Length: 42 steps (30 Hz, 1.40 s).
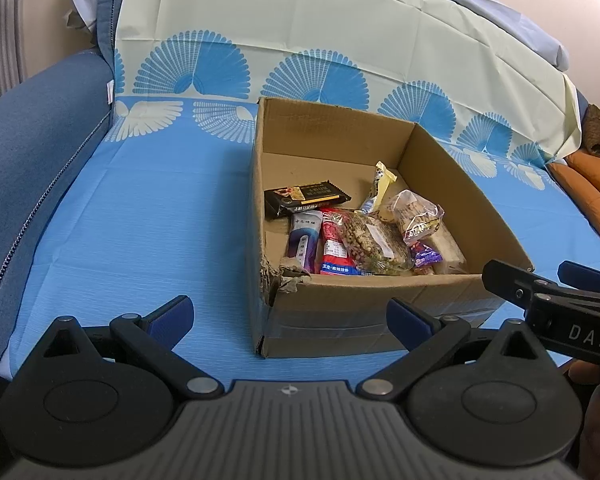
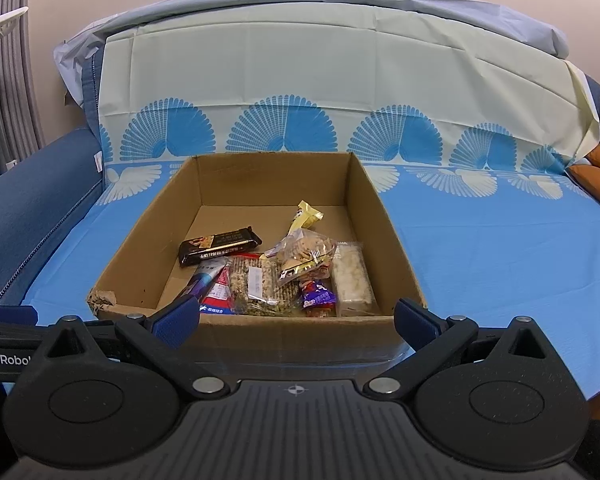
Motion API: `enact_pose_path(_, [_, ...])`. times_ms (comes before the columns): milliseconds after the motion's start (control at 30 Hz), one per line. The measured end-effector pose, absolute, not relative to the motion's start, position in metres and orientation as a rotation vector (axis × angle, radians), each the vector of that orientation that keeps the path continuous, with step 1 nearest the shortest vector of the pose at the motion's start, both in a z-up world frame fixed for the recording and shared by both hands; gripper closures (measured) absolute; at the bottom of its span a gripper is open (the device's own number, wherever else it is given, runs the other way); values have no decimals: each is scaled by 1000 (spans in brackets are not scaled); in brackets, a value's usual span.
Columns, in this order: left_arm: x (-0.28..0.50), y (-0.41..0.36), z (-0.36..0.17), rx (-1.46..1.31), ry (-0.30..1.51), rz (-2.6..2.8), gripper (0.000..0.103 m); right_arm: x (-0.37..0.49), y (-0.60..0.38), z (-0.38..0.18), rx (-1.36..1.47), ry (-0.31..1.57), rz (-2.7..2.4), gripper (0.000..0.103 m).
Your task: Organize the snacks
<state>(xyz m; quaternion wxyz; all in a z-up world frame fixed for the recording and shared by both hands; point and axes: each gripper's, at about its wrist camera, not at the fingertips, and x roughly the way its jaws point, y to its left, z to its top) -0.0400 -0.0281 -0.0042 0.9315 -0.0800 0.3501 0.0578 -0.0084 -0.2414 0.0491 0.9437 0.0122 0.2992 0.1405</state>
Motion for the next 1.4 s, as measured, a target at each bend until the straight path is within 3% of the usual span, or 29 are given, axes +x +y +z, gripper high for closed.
enact_pose_path(1400, [-40,-28,-5,-160,719,121,0,-7,-240,45,22,618,289,1])
